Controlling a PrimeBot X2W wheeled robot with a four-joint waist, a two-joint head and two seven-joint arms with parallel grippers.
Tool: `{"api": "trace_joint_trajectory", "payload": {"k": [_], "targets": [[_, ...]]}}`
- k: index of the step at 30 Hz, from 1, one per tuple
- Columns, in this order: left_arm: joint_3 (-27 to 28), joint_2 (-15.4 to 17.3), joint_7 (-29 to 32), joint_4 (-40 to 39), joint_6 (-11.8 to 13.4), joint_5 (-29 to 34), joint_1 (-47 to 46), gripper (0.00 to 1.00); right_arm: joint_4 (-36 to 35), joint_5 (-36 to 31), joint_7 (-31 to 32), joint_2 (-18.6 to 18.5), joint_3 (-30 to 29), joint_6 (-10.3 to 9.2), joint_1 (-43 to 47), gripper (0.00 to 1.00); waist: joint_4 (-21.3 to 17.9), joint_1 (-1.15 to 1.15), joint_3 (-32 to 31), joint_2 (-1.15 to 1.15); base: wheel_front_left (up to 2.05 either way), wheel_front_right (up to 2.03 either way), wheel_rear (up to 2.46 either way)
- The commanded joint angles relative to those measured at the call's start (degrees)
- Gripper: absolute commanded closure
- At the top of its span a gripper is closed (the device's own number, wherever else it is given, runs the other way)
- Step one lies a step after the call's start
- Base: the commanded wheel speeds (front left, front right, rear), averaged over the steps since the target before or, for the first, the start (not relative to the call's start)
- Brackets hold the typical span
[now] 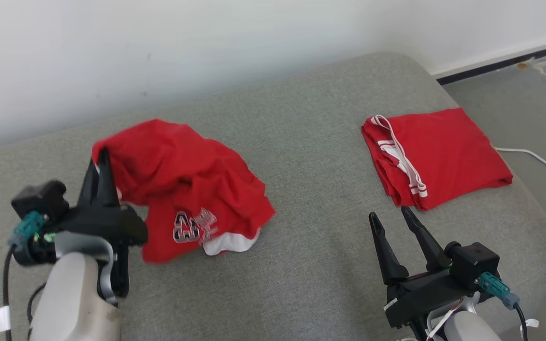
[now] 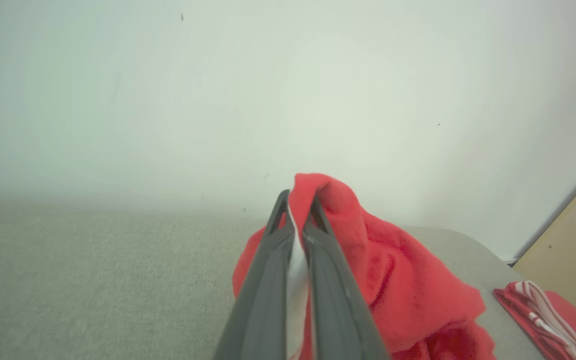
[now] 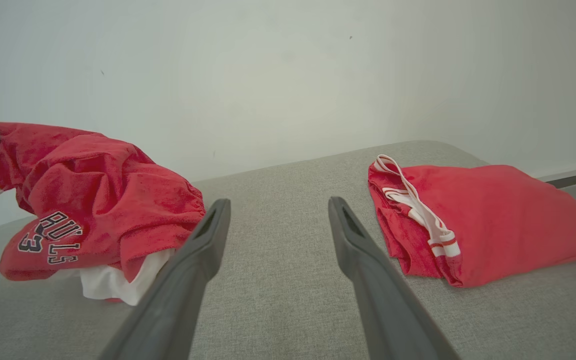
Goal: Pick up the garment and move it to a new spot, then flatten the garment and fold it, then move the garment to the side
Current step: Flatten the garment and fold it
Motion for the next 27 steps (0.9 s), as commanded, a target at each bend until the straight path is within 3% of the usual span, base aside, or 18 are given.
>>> {"api": "trace_joint_trajectory", "payload": {"k": [1, 13, 18, 22, 23, 24, 27], "targets": [[-0.26, 0.0, -0.37, -3.02, -0.08, 0.76, -1.25, 1.0, 0.07, 0.05, 0.0, -0.15, 0.02, -0.15, 0.66, 0.0, 1.14, 0.0, -1.19, -0.01, 0.0, 0.0, 0.0], [-4.75, -0.04, 1.78, -21.14, 0.69, 3.63, -5.09, 1.0, 0.36, -0.4, 0.01, 0.27, -0.67, -0.14, 1.19, 0.0, 2.67, 0.0, -2.57, -0.01, 0.0, 0.0, 0.0], [-7.57, -0.63, 4.61, -20.57, -0.12, 2.47, -2.71, 1.0, 0.11, -0.26, 0.0, 0.48, -0.51, -0.15, 1.1, 0.0, 2.9, 0.0, -2.37, -0.01, 0.0, 0.0, 0.0], [-13.22, -1.33, 8.09, -15.4, -2.17, -0.54, 1.21, 1.0, 0.03, -0.22, 0.0, 0.53, -0.75, -0.15, 1.19, 0.0, 3.32, 0.0, -2.02, -0.01, 0.0, 0.0, 0.0], [-14.73, -1.35, 8.53, -14.17, -2.44, -1.36, 1.88, 0.31, 0.08, -0.2, 0.0, 0.54, -0.74, -0.15, 1.12, 0.0, 3.4, 0.0, -1.95, -0.01, 0.0, 0.0, 0.0], [-15.88, -1.41, 8.7, -13.11, -2.43, -2.47, 2.34, 0.0, 0.12, -0.18, 0.0, 0.57, -0.71, -0.15, 0.96, 0.0, 3.49, 0.0, -1.87, -0.01, 0.0, 0.0, 0.0], [-20.17, -1.6, 7.87, -10.95, -1.95, -6.45, 3.96, 0.0, 0.05, -0.18, 0.0, 0.56, -0.86, -0.15, 0.55, 0.0, 3.96, 0.0, -1.7, -0.01, 0.0, 0.0, 0.0]]}}
